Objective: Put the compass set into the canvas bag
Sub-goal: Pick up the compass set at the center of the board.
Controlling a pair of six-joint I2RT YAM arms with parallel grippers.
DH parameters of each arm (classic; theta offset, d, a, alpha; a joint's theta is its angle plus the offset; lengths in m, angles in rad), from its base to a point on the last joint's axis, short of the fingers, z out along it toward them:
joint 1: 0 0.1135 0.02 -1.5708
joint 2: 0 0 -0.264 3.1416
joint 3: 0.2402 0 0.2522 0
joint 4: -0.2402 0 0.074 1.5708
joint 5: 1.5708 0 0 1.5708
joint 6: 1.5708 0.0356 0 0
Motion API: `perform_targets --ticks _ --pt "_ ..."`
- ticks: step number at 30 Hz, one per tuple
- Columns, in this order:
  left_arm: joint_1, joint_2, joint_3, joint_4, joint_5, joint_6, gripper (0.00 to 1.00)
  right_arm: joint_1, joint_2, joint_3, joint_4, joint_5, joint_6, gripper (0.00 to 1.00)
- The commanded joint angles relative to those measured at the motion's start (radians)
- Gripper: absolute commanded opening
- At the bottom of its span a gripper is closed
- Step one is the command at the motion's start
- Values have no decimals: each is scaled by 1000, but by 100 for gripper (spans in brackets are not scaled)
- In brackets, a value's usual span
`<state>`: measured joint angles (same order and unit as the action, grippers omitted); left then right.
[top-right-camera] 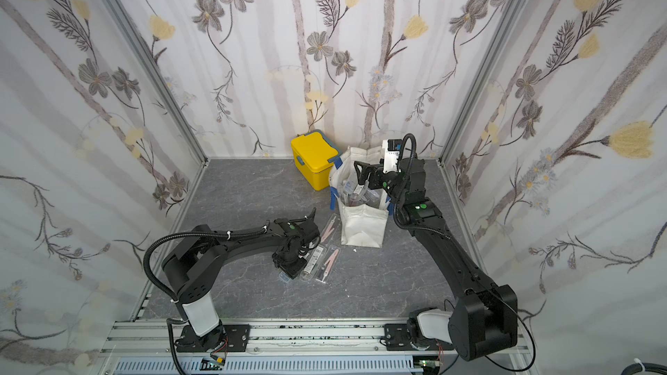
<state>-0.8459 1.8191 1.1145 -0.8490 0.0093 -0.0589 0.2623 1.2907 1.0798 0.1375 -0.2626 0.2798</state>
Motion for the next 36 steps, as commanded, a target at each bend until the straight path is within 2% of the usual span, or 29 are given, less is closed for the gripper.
perform_targets --ticks 1,6,15,27,32,36 --pt "2 26 -8 -13 -36 6 48 0 -8 -4 53 -4 8 99" --pt "4 39 -8 -14 -58 -1 36 1 -11 -6 57 -8 9 100" --pt "13 25 8 0 -128 -20 29 1 -11 -9 76 -15 17 100" --pt "60 -53 14 126 -216 -56 29 1 12 -5 98 -39 30 99" --pt "87 -142 -3 260 -279 -74 28 3 42 25 73 -76 33 100" --pt "106 -230 -39 404 -266 -76 27 10 62 58 33 -122 17 100"
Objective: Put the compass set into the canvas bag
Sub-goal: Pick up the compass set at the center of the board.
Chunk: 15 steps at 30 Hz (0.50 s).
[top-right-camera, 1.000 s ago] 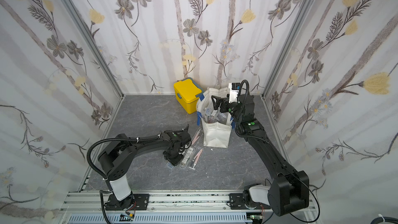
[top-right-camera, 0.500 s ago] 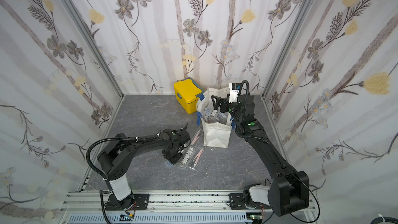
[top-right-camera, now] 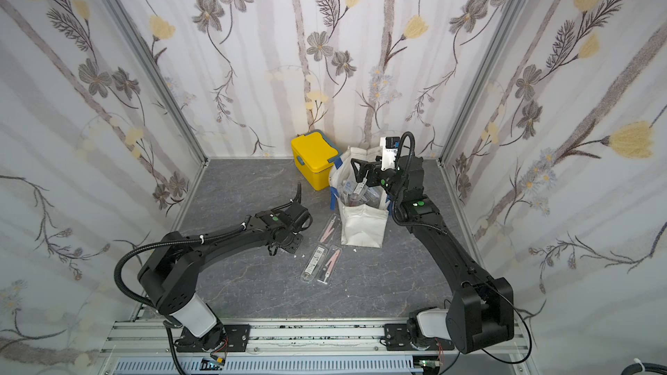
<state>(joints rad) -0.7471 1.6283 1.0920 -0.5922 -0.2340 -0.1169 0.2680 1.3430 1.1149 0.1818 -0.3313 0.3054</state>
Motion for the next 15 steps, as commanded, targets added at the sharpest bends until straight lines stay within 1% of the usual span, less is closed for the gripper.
perform_targets --ticks 1,4,8,11,15 --pt "9 -62 -27 190 -20 -17 28 11 14 30 -17 -65 -13 99" --pt "12 -118 -50 303 20 -9 28 35 26 47 -18 -85 -20 100" --pt "18 -155 -54 422 74 2 28 83 55 82 -41 -107 -40 100" --pt "23 -173 -55 511 117 11 28 122 81 107 -71 -116 -62 94" --pt "28 -190 -62 607 130 8 28 163 119 151 -132 -107 -76 87"
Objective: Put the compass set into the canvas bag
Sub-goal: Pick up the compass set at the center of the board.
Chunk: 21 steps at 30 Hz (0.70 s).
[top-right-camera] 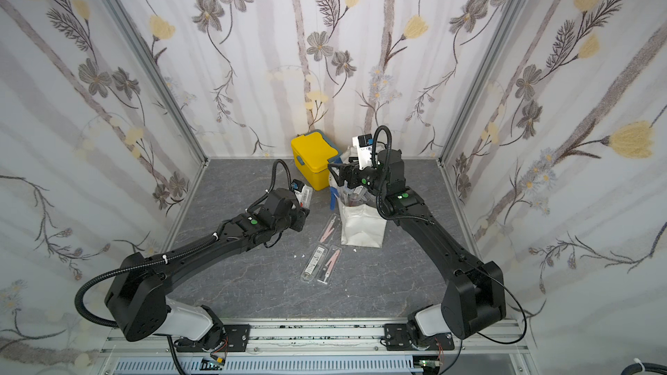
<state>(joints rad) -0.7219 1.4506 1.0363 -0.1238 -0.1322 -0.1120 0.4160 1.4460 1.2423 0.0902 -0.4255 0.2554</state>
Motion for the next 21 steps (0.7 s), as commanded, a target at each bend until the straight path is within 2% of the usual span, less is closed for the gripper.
perform_targets --ticks 1,5,16,21 --pt "4 -17 -15 168 32 2 28 25 27 32 -50 -20 -25 84" --pt "7 -27 -38 241 61 -4 28 61 66 61 -75 -41 -25 75" --pt "20 -58 -39 272 89 -14 29 159 142 126 -119 -27 -47 71" --pt "25 -70 -49 276 88 -18 29 176 194 140 -95 -32 -27 57"
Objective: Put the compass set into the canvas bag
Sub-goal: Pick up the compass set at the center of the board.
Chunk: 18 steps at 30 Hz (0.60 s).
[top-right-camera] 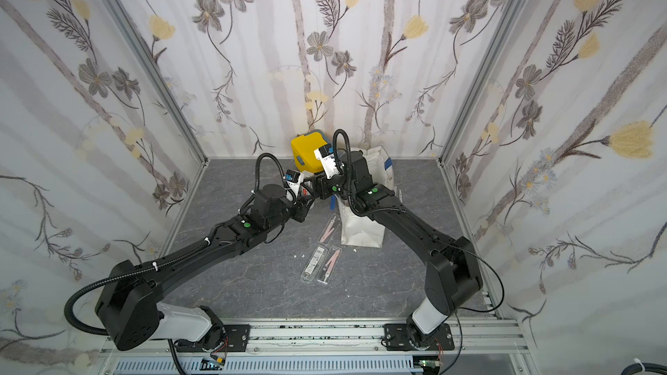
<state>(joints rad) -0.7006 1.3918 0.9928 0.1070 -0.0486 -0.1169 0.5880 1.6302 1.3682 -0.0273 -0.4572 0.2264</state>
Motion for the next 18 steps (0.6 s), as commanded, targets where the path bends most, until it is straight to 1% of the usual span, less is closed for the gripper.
perform_targets --ticks 1,4,11,14,16,17,18 --pt "4 -13 -8 46 5 -16 29 6 14 16 26 -2 7 54" --pt "7 -18 -16 49 8 -17 29 7 25 18 42 -12 27 39" --pt "13 -25 -32 58 18 -24 30 10 31 18 68 -34 43 25" --pt "17 -31 -42 73 20 -33 34 10 31 17 74 -41 45 22" --pt "22 -36 -50 88 22 -41 43 10 32 18 79 -43 47 21" --pt "24 -40 -56 96 23 -45 50 10 32 19 85 -43 49 21" --pt "26 -43 -60 102 22 -49 62 10 31 19 88 -44 49 20"
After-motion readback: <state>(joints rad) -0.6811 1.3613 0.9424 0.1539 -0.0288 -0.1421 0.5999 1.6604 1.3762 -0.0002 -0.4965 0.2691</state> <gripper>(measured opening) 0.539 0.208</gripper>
